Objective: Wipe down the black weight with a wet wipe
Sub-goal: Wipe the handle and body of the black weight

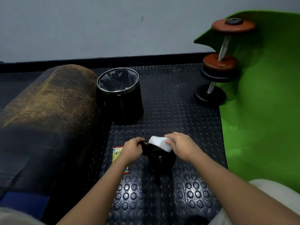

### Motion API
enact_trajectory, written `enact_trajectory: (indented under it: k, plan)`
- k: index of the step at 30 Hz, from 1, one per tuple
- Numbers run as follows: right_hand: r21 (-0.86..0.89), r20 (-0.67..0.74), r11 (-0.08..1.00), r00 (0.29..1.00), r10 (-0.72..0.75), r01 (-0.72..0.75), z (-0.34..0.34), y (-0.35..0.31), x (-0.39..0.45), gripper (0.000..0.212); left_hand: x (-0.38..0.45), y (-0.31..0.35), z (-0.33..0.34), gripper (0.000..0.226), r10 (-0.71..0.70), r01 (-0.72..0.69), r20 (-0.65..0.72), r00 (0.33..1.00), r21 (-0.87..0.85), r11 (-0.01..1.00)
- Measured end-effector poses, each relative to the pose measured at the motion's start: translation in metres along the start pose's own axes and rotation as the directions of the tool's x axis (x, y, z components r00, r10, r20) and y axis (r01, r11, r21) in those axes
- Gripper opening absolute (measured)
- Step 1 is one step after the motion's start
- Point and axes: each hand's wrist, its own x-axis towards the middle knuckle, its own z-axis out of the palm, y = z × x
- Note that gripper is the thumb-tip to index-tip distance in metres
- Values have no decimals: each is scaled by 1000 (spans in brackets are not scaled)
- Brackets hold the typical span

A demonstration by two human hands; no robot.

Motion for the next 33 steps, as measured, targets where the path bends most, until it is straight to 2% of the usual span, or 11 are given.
enact_trajectory:
  k: [6,8,11,13,16,18,20,23,26,29,33]
  plan:
    - [30,-101,980,975,196,-194,-2,13,4,28,0,-5,0,42,-1,2,79,997,-11,1000]
    - [56,-118,990,984,134,-128,1,-1,7,25,0,-4,-1,42,16,-16,95,995,5,1000]
    - [22,-120,999,992,-39,42,10,-21,4,37,1,-4,-3,40,47,-53,92,995,63,997]
    - [-14,-140,998,988,-67,66,12,-21,4,39,2,-5,-3,38,57,-64,87,995,85,994]
    - [-11,-190,999,981,29,-32,12,-1,4,37,3,-8,-3,40,73,-82,85,994,113,990]
    - [108,-180,985,972,151,-133,10,10,4,36,3,-9,-2,39,77,-85,79,994,113,990]
    - [163,-177,971,963,204,-176,10,10,4,34,5,-10,0,37,67,-73,68,995,98,993]
    - [89,-196,995,978,71,-54,14,-7,3,33,8,-9,3,38,38,-46,63,997,127,991]
    - [99,-172,994,985,-17,34,15,-24,-2,31,10,-10,4,41,37,-48,63,997,182,982]
    - [139,-175,990,983,48,-23,14,-22,-5,33,12,-13,3,41,38,-51,76,996,187,981]
    - [232,-238,946,929,283,-228,14,-6,-12,37,15,-12,0,41,42,-62,105,994,199,978]
